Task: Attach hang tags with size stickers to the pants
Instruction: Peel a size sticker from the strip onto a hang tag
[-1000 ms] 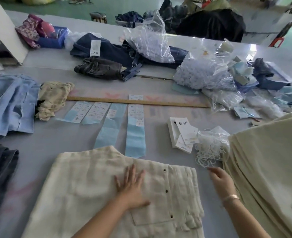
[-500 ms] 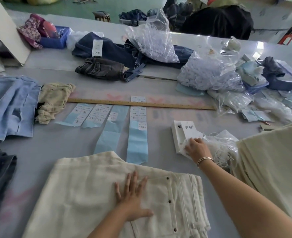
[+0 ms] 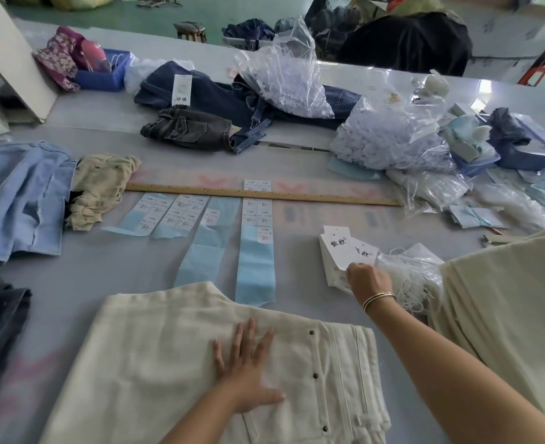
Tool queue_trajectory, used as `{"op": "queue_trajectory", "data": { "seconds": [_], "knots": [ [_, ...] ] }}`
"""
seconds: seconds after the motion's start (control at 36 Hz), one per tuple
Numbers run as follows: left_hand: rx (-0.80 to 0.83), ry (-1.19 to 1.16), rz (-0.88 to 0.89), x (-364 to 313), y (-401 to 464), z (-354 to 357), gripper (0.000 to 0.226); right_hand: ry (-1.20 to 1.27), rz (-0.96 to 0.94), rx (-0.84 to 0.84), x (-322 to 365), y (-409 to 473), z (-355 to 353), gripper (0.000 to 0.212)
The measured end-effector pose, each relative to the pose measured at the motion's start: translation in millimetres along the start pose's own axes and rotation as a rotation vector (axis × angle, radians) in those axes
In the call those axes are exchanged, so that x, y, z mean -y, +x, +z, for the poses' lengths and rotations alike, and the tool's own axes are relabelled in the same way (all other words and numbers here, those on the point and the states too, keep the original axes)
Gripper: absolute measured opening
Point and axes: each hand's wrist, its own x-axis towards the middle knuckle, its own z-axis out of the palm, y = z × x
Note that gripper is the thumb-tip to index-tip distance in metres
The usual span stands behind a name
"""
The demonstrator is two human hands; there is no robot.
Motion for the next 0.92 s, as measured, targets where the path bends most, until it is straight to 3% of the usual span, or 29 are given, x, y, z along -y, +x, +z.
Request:
{"op": "queue_trajectory", "data": {
  "seconds": [0.36, 0.44, 0.56, 0.64, 0.69, 0.81, 0.92],
  "knots": [
    [-0.079, -0.042, 0.002, 0, 3, 6, 0.12, 0.313, 0.162, 0.038, 7, -2, -12, 0.017],
    [-0.125, -0.145, -0.019, -11, 1, -2, 0.098, 0.445, 0.24, 0.105, 6, 2, -17, 0.013],
    [-0.395, -0.185, 0.129, -44, 8, -34, 0.06, 0.578, 0.3, 0.096, 1, 14, -21, 0.023],
    [-0.375, -0.202, 0.338, -79, 33, -69, 0.058, 0.684, 0.331, 0.042, -5, 22, -19, 0.011],
    [-0.372, -0.196, 0.392, -101, 54, -90, 0.061, 0.746, 0.35, 0.031, -10, 26, -13, 0.017],
    [-0.382, -0.043, 0.394, -128, 94, -111, 0.063, 0.824, 0.375, 0.023, -22, 31, -1, 0.019],
    [-0.365, 0.025, 0.356, -137, 118, -110, 0.045, 0.986, 0.424, -0.105, -35, 26, 0, 0.014]
  ]
}}
